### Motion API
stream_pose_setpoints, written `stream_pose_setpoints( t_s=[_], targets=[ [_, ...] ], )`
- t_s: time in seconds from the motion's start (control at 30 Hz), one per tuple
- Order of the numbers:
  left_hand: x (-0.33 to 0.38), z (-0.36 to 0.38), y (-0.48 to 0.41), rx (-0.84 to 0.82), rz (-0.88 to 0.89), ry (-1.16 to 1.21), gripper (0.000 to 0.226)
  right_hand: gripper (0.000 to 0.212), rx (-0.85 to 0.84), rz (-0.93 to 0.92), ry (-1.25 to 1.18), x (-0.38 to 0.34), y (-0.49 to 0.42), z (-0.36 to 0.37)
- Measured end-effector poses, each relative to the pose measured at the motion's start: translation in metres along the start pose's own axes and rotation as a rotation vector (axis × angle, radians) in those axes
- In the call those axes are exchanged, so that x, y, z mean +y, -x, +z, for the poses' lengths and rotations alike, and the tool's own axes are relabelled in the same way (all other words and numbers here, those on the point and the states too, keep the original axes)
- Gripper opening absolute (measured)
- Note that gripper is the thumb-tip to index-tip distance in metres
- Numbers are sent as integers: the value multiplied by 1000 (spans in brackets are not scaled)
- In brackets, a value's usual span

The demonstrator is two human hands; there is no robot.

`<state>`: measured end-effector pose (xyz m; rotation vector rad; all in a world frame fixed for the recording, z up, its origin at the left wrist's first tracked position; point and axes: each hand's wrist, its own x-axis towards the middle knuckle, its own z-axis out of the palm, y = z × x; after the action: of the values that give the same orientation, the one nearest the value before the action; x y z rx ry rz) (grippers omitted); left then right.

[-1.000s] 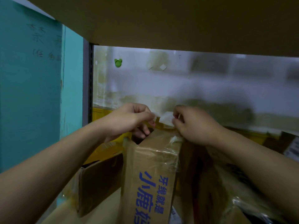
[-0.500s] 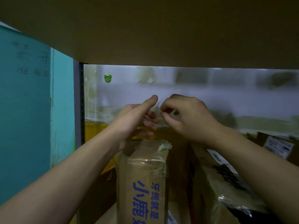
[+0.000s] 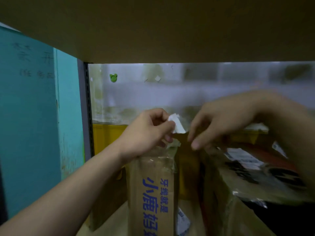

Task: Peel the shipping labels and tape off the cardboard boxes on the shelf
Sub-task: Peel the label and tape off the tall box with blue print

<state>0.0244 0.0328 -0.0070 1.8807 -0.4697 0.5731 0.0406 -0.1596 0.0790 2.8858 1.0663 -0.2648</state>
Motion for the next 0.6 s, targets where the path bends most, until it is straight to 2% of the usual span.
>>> stream_pose_setpoints(
  t_s=[0.07,0.2,0.33,0.5,0.6],
  targets=[
    [-13,6,4,23,57,-154,17,64,-211,59,1,-5,-21,27],
    [-27,11,16,75,161,-338,19,86,-243,116,80,0,-29,40],
    [-26,17,27,112,260,-440,18,75,-347,47,-70,-7,-17,30],
    [-29,24,39,149,300,-490,20,59,-306,5,-78,-15,-1,40],
    [-32,28,51,104,313,-522,20,62,-154,54,80,-24,13,54]
  ],
)
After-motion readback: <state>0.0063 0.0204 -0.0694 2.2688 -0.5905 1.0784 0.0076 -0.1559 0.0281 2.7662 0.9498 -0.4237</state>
